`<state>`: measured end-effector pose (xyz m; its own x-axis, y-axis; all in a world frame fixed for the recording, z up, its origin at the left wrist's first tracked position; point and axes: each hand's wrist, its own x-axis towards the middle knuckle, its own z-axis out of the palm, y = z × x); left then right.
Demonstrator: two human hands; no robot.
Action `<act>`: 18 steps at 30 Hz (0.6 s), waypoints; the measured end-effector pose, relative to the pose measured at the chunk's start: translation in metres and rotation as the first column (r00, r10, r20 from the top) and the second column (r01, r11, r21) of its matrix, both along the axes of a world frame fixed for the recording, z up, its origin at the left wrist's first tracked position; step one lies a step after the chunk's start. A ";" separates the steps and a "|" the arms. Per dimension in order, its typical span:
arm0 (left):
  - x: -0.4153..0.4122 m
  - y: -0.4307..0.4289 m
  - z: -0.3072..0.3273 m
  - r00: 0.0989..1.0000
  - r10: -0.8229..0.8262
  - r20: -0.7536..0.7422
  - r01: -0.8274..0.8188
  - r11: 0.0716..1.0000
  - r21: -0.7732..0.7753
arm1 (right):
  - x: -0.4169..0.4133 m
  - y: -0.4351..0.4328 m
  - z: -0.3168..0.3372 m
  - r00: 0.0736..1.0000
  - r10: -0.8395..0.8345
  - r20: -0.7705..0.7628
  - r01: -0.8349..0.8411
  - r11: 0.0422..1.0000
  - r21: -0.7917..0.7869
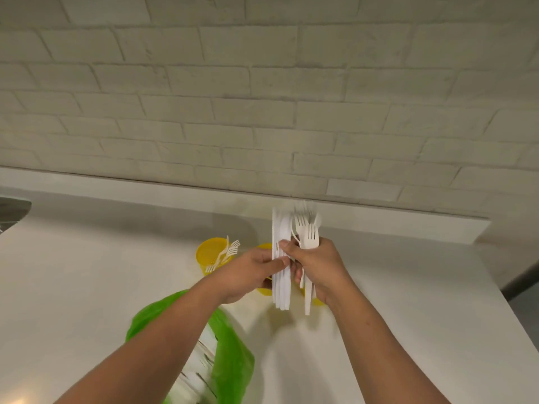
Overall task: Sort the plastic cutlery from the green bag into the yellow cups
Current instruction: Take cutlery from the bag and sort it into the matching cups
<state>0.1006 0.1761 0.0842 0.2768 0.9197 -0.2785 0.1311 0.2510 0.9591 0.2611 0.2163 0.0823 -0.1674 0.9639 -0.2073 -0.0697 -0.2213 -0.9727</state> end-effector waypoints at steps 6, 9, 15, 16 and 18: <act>-0.011 0.015 -0.004 0.994 0.098 -0.055 -0.093 0.993 0.078 | -0.006 0.007 -0.005 1.000 -0.021 -0.022 0.021 1.000 -0.005; -0.015 0.017 -0.005 0.993 0.112 -0.046 -0.108 0.990 0.088 | -0.011 0.011 -0.004 1.000 -0.022 -0.017 0.022 1.000 0.001; -0.020 0.025 -0.004 0.975 0.205 -0.085 -0.194 0.974 0.121 | -0.015 0.022 -0.001 1.000 -0.002 -0.006 0.002 1.000 0.018; -0.022 0.028 -0.004 0.968 0.225 -0.113 -0.208 0.967 0.145 | -0.015 0.024 0.000 1.000 0.010 -0.015 -0.010 1.000 0.013; -0.025 0.034 -0.004 0.944 0.265 -0.194 -0.224 0.952 0.209 | -0.015 0.029 0.002 0.999 0.012 -0.047 -0.013 1.000 -0.021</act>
<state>0.0760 0.2105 0.0802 -0.0117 0.9917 -0.1284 0.2978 0.1260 0.9463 0.2459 0.2448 0.0841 -0.1894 0.9571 -0.2191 -0.1127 -0.2429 -0.9635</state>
